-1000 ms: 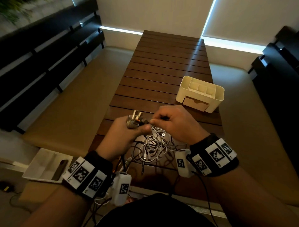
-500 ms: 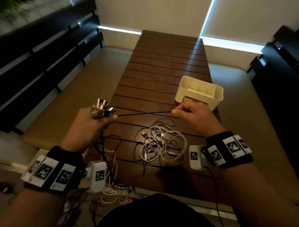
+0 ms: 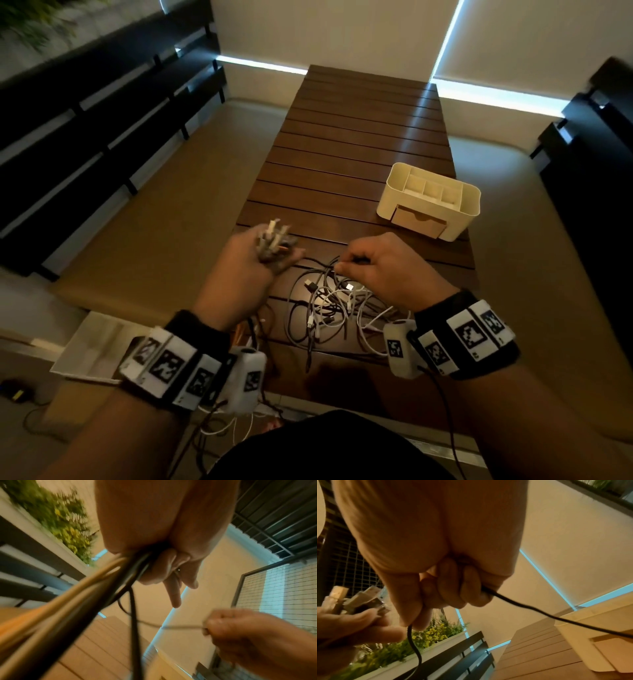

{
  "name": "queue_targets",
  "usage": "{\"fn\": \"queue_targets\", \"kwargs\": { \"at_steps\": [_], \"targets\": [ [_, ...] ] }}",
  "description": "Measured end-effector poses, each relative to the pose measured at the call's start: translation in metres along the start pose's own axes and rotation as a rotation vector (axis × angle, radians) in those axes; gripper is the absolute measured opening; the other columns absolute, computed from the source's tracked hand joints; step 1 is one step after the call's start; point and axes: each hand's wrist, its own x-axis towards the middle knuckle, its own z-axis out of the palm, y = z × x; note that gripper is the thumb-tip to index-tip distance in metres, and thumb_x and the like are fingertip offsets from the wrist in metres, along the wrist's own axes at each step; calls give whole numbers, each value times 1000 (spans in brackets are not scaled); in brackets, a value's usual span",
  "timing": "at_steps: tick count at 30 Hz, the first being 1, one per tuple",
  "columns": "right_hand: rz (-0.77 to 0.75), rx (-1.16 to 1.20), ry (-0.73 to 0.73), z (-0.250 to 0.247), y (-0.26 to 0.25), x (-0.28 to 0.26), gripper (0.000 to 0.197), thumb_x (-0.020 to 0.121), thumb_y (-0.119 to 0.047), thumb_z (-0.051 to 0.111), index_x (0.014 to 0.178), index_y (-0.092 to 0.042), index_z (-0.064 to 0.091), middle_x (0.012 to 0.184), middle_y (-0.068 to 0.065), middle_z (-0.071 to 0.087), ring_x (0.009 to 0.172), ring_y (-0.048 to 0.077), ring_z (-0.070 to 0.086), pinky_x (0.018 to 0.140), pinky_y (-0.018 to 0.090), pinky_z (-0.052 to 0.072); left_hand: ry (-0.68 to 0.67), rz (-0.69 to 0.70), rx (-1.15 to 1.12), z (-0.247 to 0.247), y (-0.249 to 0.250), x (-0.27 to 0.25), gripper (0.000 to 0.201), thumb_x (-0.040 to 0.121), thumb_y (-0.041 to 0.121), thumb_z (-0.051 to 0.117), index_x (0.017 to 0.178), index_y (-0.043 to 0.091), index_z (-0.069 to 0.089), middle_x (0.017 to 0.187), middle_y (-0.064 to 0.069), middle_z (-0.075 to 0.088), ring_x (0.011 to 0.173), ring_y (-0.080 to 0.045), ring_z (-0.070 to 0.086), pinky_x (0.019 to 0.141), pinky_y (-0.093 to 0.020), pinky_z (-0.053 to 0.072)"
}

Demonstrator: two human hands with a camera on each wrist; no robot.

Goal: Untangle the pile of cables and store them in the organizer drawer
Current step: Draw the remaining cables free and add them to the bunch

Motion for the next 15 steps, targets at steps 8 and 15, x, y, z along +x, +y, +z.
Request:
{"fn": "queue_targets", "kwargs": {
  "at_steps": [8,15],
  "targets": [
    [-124,91,20,-8,-9,-7,7,94,-26,67,90,-24,73,77,-18,61,74,0,60,64,11,45,-165,190,70,11,-2,2,15,92,25,69,82,28,58,65,11,62,60,1,57,57,-11,41],
    [27,158,58,-23,16,-26,13,97,-28,60,93,-39,66,87,-17,67,84,-4,61,73,13,45,-151,198,93,-18,-5,1,20,92,27,66,75,29,56,62,17,58,52,-2,49,51,-14,37]
  ]
}}
